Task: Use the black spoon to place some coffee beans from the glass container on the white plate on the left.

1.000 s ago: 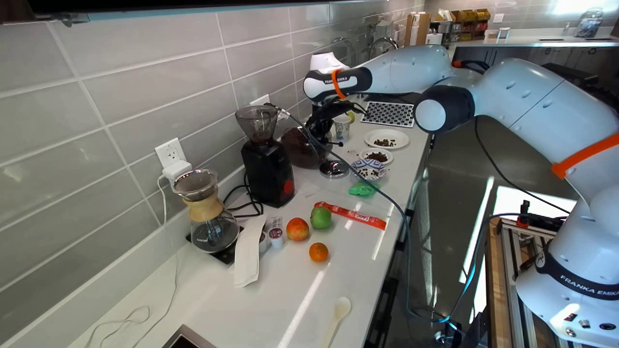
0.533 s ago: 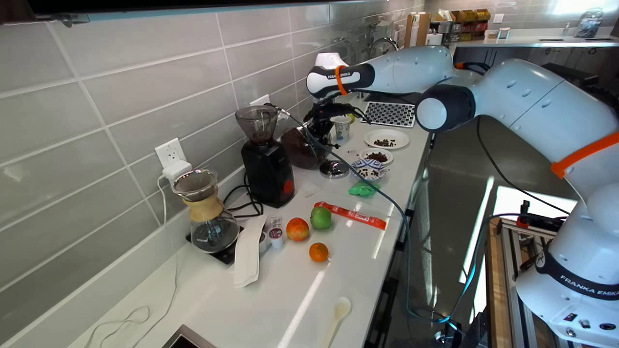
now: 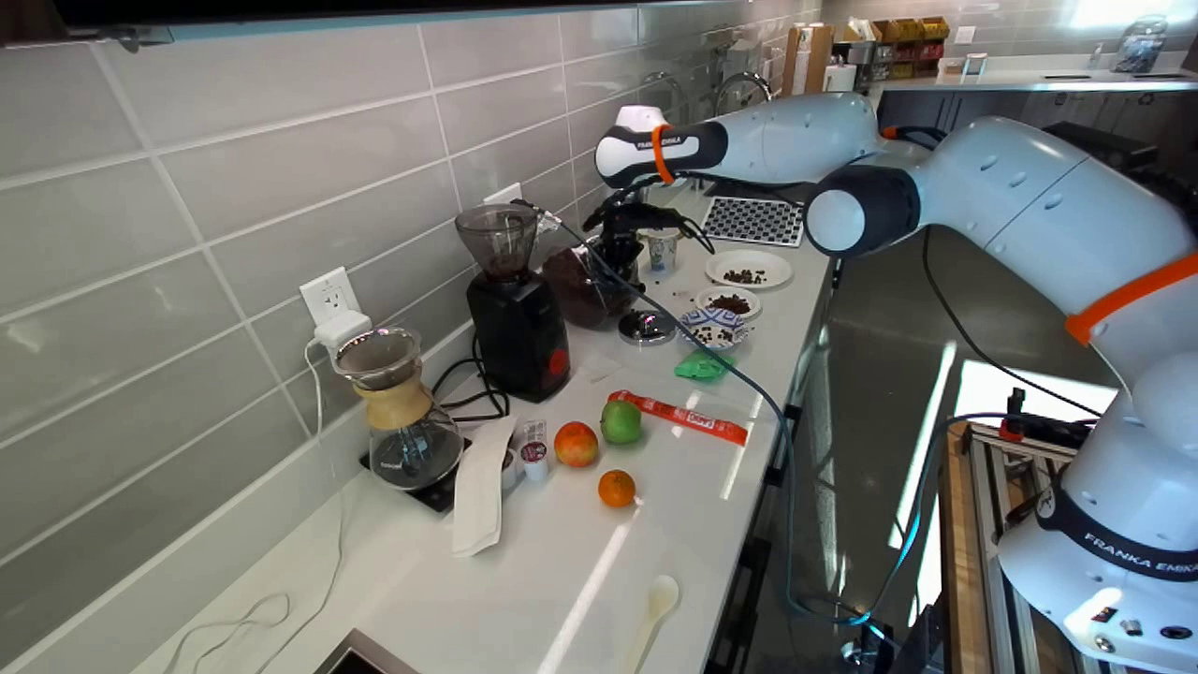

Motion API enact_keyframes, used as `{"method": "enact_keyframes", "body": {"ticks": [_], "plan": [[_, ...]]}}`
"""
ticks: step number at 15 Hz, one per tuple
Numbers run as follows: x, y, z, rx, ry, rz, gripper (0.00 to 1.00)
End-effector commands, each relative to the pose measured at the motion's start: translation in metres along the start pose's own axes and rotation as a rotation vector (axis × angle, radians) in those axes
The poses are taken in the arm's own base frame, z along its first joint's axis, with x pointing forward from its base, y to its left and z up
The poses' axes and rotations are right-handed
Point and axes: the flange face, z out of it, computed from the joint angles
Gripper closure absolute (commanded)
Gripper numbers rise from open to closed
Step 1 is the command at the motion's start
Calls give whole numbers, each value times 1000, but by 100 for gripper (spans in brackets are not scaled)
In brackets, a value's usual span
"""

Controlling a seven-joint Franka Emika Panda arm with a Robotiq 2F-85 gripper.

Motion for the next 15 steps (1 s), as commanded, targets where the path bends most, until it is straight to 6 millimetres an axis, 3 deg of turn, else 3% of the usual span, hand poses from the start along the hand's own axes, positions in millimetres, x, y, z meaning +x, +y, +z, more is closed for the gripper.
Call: {"method": "enact_keyframes", "body": {"ticks": [1, 15], "plan": [[1, -6, 16, 75, -9, 59, 99], [7, 7, -10, 265, 41, 101, 99]]}}
